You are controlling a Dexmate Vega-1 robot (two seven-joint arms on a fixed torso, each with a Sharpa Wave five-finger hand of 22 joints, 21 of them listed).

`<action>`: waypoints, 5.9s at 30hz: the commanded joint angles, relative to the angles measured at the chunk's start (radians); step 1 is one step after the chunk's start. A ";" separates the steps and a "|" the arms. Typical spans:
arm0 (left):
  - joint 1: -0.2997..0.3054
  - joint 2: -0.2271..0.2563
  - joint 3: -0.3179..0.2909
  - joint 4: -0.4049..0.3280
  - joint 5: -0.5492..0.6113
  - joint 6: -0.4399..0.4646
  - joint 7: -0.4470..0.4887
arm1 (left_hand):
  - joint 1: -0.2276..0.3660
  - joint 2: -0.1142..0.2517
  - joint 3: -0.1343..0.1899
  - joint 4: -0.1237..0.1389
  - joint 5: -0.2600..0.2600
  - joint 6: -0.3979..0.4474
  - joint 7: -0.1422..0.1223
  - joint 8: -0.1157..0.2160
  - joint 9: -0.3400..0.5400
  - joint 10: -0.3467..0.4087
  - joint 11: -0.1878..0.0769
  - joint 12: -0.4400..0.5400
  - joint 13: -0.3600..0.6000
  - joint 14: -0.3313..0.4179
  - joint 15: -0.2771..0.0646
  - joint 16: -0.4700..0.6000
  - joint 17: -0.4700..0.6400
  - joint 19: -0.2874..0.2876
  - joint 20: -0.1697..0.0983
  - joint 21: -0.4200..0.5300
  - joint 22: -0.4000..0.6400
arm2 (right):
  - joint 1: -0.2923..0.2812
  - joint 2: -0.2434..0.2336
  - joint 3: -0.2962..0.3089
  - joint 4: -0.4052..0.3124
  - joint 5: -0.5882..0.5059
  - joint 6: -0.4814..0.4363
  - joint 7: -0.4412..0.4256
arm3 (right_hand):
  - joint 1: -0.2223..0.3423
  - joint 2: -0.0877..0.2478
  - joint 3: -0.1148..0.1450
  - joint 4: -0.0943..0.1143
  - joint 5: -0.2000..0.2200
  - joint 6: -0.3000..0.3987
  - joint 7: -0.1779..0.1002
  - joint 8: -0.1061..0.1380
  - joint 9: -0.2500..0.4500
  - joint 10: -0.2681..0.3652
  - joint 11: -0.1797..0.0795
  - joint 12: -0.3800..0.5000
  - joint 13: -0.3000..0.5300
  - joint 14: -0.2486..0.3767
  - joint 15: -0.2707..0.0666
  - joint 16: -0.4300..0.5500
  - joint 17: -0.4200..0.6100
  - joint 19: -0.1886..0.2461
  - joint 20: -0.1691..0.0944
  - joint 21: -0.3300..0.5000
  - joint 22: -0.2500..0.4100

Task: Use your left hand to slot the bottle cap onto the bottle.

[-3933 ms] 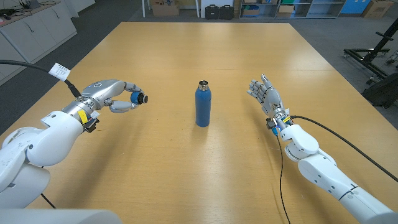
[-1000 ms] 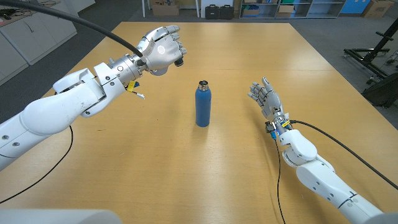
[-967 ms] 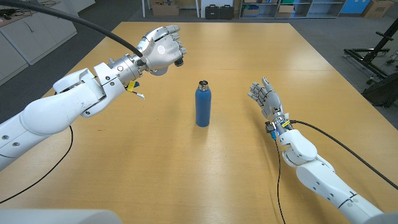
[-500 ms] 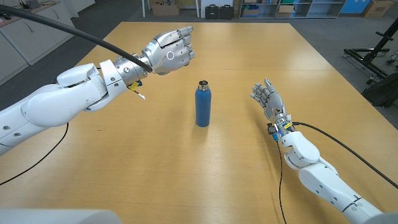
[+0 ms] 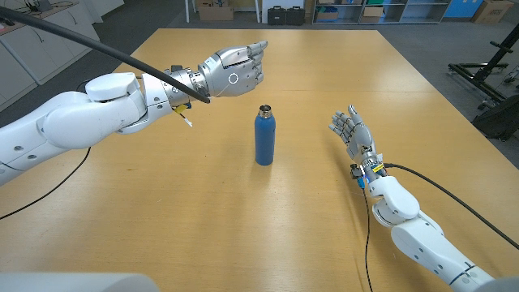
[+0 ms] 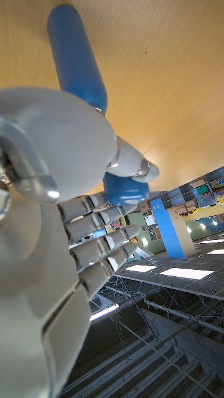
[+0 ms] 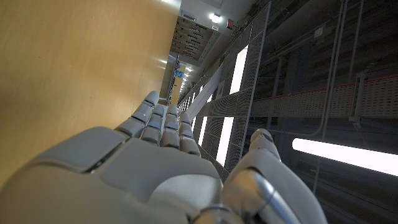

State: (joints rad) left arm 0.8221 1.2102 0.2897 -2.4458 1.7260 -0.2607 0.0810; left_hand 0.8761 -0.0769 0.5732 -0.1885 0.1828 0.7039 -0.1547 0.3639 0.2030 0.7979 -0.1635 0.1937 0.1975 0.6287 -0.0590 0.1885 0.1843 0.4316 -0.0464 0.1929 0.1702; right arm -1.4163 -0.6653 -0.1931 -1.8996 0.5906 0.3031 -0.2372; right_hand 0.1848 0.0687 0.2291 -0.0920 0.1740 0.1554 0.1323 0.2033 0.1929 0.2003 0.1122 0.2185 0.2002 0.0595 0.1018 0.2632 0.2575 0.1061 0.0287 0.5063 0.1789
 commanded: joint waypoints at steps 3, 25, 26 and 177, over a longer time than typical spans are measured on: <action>-0.238 -0.117 0.187 0.049 -0.025 -0.185 -0.111 | 0.008 0.031 0.020 0.020 -0.004 0.046 -0.055 0.004 0.006 0.046 -0.057 0.004 0.002 -0.003 -0.170 -0.004 0.001 0.017 -0.065 0.002 0.001 | -0.001 0.006 -0.009 0.000 -0.011 0.001 0.005 | 0.004 0.010 0.000 0.000 0.006 0.012 0.003 -0.001 0.004 0.005 -0.001 0.004 0.002 0.009 0.001 -0.002 0.003 0.013 -0.002 -0.002 0.005; -0.318 -0.178 0.269 0.111 -0.109 -0.253 -0.172 | -0.006 0.005 0.012 0.019 -0.008 0.021 -0.056 -0.002 0.009 0.019 -0.059 -0.003 0.001 -0.020 -0.166 -0.006 0.001 0.010 -0.057 -0.003 0.001 | -0.001 0.031 -0.011 0.027 -0.018 0.026 -0.003 | 0.004 0.011 -0.001 -0.001 0.006 0.013 0.004 -0.001 0.004 0.006 0.000 0.005 0.002 0.008 0.000 -0.003 0.003 0.015 -0.002 -0.008 0.005; -0.323 -0.179 0.275 0.113 -0.102 -0.257 -0.169 | -0.006 0.006 0.013 0.019 -0.008 0.021 -0.056 -0.001 0.009 0.019 -0.059 -0.003 0.001 -0.020 -0.167 -0.006 0.001 0.009 -0.058 -0.003 0.001 | -0.001 0.031 -0.010 0.027 -0.017 0.027 -0.003 | 0.004 0.011 -0.001 -0.001 0.006 0.013 0.004 -0.001 0.004 0.006 0.000 0.005 0.002 0.009 0.001 -0.003 0.003 0.016 -0.002 -0.008 0.005; -0.193 -0.126 0.307 0.261 -0.050 -0.014 0.239 | 0.008 0.036 0.035 0.016 -0.002 0.042 -0.056 0.027 0.015 0.042 -0.059 0.007 0.003 0.001 -0.170 0.003 0.004 0.018 -0.074 -0.002 0.001 | -0.048 0.041 0.014 0.014 -0.029 0.036 -0.023 | 0.007 0.017 -0.007 -0.004 0.006 0.018 0.004 -0.001 0.004 0.012 0.001 0.005 0.002 0.013 0.001 -0.005 0.004 0.029 -0.003 -0.039 0.006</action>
State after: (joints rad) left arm 0.6370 1.0933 0.5828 -2.2028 1.6747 -0.2778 0.3113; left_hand 0.8760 -0.0770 0.5777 -0.1931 0.1733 0.7028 -0.1986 0.3800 0.2159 0.8008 -0.1949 0.1969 0.1975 0.6179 -0.0589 0.1889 0.1837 0.4388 -0.0465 0.1879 0.1680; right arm -1.4730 -0.6255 -0.1814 -1.8959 0.5559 0.3419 -0.2670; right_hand 0.1845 0.0768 0.2252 -0.0960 0.1740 0.1606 0.1340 0.2033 0.1929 0.2002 0.1122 0.2185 0.2003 0.0668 0.1018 0.2586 0.2575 0.1258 0.0270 0.4723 0.1841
